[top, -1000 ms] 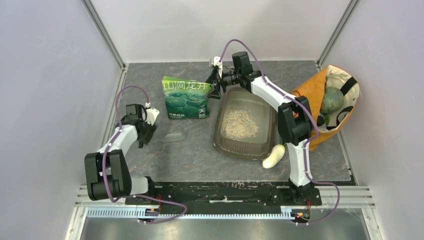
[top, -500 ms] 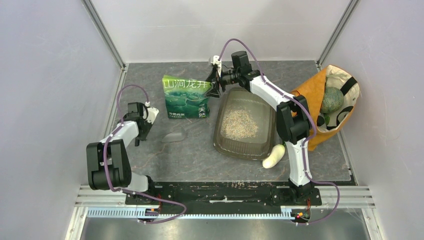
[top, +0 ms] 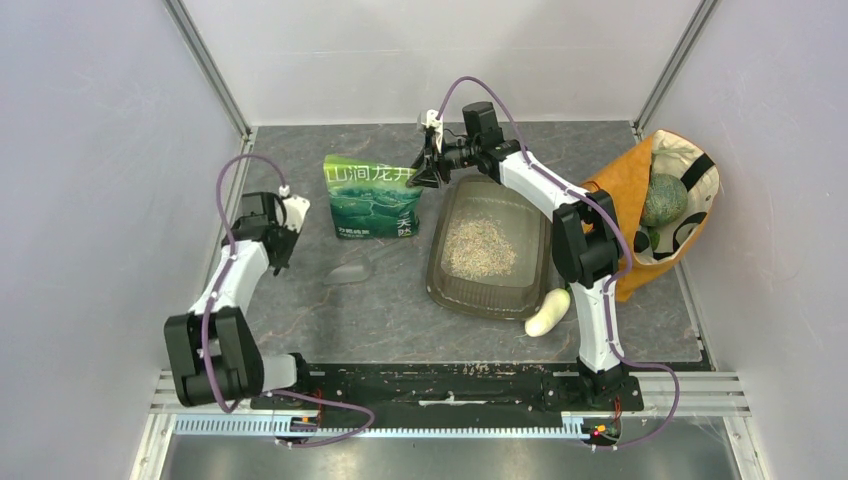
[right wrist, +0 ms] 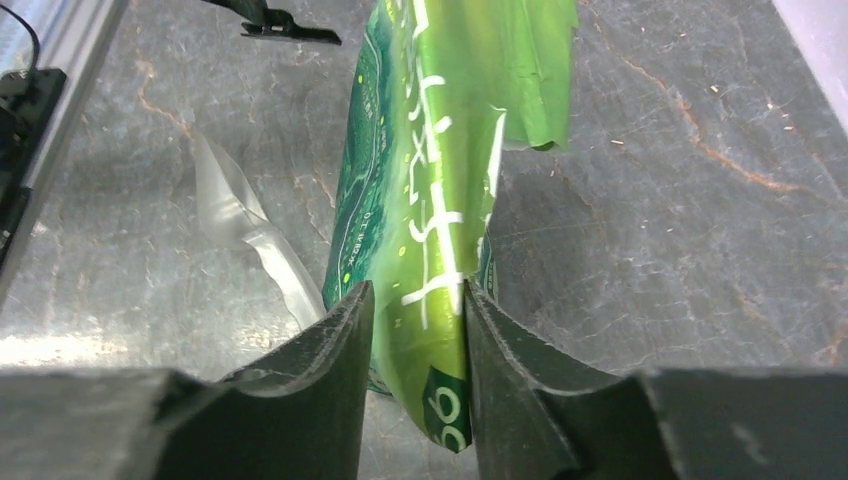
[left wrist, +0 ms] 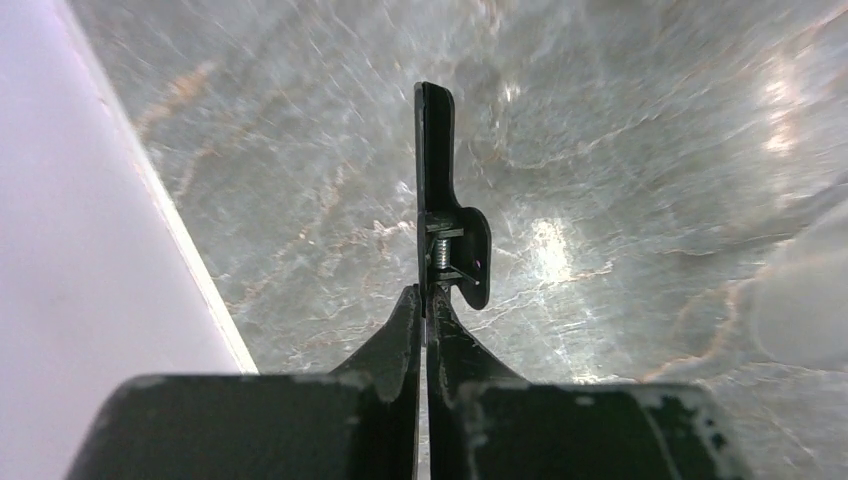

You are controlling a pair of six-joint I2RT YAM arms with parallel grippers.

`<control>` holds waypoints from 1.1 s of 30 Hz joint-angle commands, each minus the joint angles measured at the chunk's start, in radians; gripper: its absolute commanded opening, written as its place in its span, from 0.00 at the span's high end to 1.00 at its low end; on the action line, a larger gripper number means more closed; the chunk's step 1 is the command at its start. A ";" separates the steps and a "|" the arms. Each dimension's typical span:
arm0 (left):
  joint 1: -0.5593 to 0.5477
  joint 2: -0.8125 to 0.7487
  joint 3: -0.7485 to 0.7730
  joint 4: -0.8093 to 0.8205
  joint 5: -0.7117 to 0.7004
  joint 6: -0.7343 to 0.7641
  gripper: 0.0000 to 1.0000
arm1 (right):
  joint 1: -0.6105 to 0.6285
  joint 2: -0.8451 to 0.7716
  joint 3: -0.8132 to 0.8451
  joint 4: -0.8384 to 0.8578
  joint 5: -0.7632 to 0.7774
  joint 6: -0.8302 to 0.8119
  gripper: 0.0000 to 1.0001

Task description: Fill the litter box with clean litter

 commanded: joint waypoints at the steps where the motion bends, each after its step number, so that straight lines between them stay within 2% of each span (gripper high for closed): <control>1: 0.018 -0.131 0.132 -0.065 0.183 -0.045 0.98 | 0.003 -0.009 0.020 0.020 -0.020 0.031 0.62; 4: 0.030 -0.175 0.203 -0.166 0.373 0.002 0.98 | 0.003 -0.011 0.020 0.020 -0.027 0.046 0.75; 7: 0.029 -0.231 0.265 -0.250 0.577 0.047 0.98 | 0.006 -0.015 0.020 0.025 -0.028 0.068 0.93; 9: -0.014 -0.248 0.315 -0.315 0.668 0.073 0.98 | 0.008 -0.011 0.023 0.028 -0.024 0.081 1.00; 16: -0.304 -0.195 0.368 -0.333 0.696 0.038 0.98 | 0.011 -0.028 0.005 0.036 -0.039 0.098 1.00; 21: -0.472 -0.117 0.255 -0.202 0.550 0.062 0.98 | 0.015 -0.065 -0.039 0.037 -0.051 0.089 1.00; 28: -0.504 -0.026 0.183 -0.117 0.514 0.071 0.98 | 0.025 -0.129 -0.125 -0.049 -0.107 0.070 1.00; 33: -0.506 -0.086 0.133 -0.152 0.566 0.154 0.98 | 0.056 -0.172 -0.189 -0.162 -0.094 -0.027 1.00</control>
